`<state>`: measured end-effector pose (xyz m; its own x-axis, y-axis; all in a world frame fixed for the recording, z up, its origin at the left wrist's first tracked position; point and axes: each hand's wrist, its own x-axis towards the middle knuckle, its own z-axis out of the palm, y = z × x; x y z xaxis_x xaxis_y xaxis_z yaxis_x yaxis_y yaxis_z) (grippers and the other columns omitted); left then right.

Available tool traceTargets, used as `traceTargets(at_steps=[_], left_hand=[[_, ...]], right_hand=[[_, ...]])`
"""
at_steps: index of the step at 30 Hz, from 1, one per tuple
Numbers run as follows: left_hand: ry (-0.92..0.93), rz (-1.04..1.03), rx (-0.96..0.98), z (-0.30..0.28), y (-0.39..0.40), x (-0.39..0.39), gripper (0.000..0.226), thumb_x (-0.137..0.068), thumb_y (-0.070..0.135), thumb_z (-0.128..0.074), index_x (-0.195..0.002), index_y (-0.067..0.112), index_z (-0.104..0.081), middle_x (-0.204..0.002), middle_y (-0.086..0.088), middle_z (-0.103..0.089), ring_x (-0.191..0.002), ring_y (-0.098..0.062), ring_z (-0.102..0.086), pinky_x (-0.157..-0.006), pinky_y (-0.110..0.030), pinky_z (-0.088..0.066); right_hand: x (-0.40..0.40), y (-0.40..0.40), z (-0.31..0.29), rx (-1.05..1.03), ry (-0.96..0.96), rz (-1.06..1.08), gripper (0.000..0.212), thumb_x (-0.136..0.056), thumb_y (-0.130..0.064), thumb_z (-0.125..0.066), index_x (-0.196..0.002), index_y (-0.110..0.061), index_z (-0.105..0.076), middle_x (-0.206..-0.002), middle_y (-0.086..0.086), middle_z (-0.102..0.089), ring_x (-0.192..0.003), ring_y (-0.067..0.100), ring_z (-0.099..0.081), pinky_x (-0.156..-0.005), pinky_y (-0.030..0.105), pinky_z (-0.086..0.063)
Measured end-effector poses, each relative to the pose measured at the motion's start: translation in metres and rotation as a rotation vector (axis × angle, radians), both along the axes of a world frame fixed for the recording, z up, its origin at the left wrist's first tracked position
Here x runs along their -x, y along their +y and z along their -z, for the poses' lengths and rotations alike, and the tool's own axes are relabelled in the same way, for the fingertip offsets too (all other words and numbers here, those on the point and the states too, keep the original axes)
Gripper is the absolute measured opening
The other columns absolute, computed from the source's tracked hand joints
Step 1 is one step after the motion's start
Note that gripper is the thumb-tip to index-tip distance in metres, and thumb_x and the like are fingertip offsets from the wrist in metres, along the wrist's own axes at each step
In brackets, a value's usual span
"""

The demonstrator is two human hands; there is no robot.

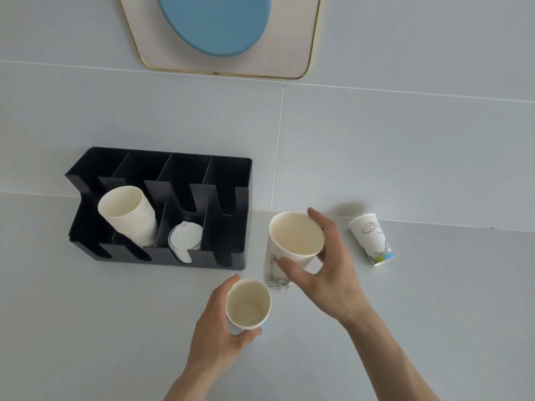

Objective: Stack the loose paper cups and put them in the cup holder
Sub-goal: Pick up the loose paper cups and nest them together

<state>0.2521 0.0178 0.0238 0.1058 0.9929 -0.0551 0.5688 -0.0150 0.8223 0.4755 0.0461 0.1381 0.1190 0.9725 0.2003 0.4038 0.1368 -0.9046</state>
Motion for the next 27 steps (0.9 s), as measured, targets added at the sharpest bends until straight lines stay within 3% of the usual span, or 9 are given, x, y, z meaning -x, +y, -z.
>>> traceTargets(at_steps=[5,9,12,15,19,23,27], left_hand=[[-0.021,-0.015,-0.004,0.0,-0.001,-0.001,0.093,-0.054,0.05,-0.088,-0.131,0.061,-0.038,-0.127,0.034,-0.057,-0.112,0.013,-0.056,-0.078,-0.015,-0.048],[-0.005,-0.025,-0.004,0.003,0.0,-0.001,0.092,-0.053,0.054,-0.088,-0.132,0.055,-0.04,-0.129,0.035,-0.055,-0.114,0.015,-0.054,-0.076,-0.012,-0.047],[-0.009,-0.043,-0.014,0.004,0.0,-0.002,0.094,-0.054,0.053,-0.086,-0.135,0.057,-0.038,-0.133,0.035,-0.053,-0.117,0.013,-0.053,-0.079,-0.013,-0.047],[-0.011,-0.024,0.003,0.004,0.001,-0.001,0.112,-0.054,0.05,-0.088,-0.144,0.061,-0.022,-0.134,0.043,-0.046,-0.117,0.007,-0.055,-0.085,-0.016,-0.05],[-0.028,0.01,0.011,0.002,0.003,0.0,0.128,-0.049,0.06,-0.091,-0.149,0.06,-0.012,-0.136,0.047,-0.039,-0.119,0.016,-0.048,-0.079,-0.009,-0.047],[0.03,0.021,-0.015,0.0,0.001,-0.001,0.112,-0.055,0.058,-0.087,-0.144,0.065,-0.019,-0.139,0.054,-0.03,-0.12,0.031,-0.034,-0.085,-0.011,-0.041],[0.031,0.019,-0.023,-0.003,0.001,-0.002,0.105,-0.057,0.061,-0.084,-0.143,0.063,-0.024,-0.139,0.049,-0.035,-0.118,0.03,-0.036,-0.081,-0.01,-0.041]], right_hand=[[0.032,-0.012,0.0,0.062,-0.027,-0.193,0.095,-0.071,-0.046,-0.083,-0.15,-0.028,-0.034,-0.132,-0.012,-0.049,-0.122,0.011,-0.054,-0.095,0.028,-0.053],[0.042,-0.02,0.029,0.098,-0.199,-0.258,0.095,-0.071,-0.052,-0.08,-0.15,-0.03,-0.032,-0.133,-0.016,-0.044,-0.119,-0.006,-0.046,-0.094,0.01,-0.042],[0.043,-0.026,0.048,0.134,-0.295,-0.309,0.1,-0.072,-0.053,-0.082,-0.153,-0.026,-0.03,-0.141,-0.015,-0.04,-0.122,0.0,-0.047,-0.1,0.019,-0.046],[0.041,-0.031,0.06,0.177,-0.354,-0.343,0.102,-0.076,-0.065,-0.075,-0.156,-0.023,-0.029,-0.148,-0.016,-0.037,-0.129,0.006,-0.047,-0.106,0.024,-0.045],[0.041,-0.032,0.067,0.192,-0.381,-0.304,0.089,-0.083,-0.055,-0.074,-0.155,-0.026,-0.032,-0.15,-0.016,-0.041,-0.129,0.009,-0.05,-0.105,0.025,-0.045],[0.042,-0.03,0.069,0.213,-0.362,-0.294,0.088,-0.08,-0.055,-0.076,-0.153,-0.029,-0.035,-0.147,-0.017,-0.045,-0.127,0.009,-0.052,-0.104,0.026,-0.046],[0.03,-0.023,0.066,0.233,-0.338,-0.286,0.087,-0.078,-0.063,-0.073,-0.15,-0.026,-0.043,-0.141,-0.015,-0.054,-0.125,0.006,-0.054,-0.105,0.027,-0.046]])
